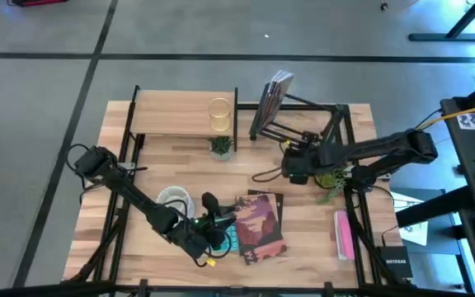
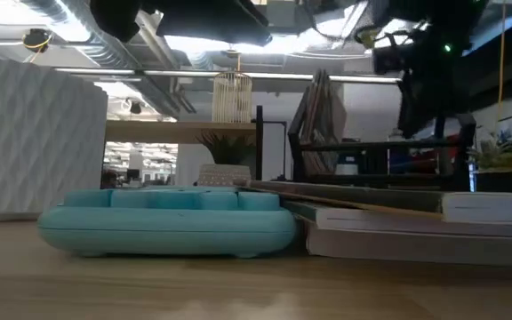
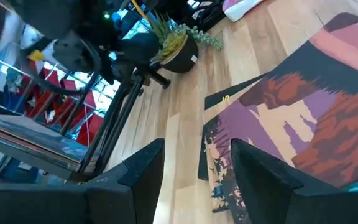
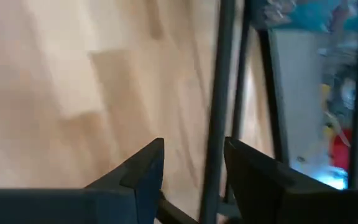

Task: Stock shelves
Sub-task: Adjust the book shelf, then put the purple book on the book shelf

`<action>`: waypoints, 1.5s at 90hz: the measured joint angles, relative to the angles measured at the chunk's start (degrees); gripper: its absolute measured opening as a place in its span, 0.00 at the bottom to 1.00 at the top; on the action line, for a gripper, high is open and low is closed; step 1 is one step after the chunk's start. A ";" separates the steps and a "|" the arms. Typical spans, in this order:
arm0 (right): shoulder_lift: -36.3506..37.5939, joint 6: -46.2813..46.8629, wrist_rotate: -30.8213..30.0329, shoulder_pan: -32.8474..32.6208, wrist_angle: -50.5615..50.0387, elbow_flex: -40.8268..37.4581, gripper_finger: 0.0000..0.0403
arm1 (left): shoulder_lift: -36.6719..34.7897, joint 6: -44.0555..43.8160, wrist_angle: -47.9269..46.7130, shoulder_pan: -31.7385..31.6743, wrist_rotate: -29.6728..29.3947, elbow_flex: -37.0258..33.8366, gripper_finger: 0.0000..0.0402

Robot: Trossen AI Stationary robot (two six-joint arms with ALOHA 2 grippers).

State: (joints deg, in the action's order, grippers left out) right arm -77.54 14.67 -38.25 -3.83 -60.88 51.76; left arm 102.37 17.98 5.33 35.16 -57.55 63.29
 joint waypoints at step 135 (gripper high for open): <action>0.35 10.68 -7.68 15.23 -16.60 3.27 0.38 | 0.00 -0.91 -0.01 -0.72 0.65 0.00 0.42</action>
State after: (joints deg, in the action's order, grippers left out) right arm -77.19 25.36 -45.92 11.40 -77.47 55.02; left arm 102.37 17.07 5.31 34.44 -56.90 63.29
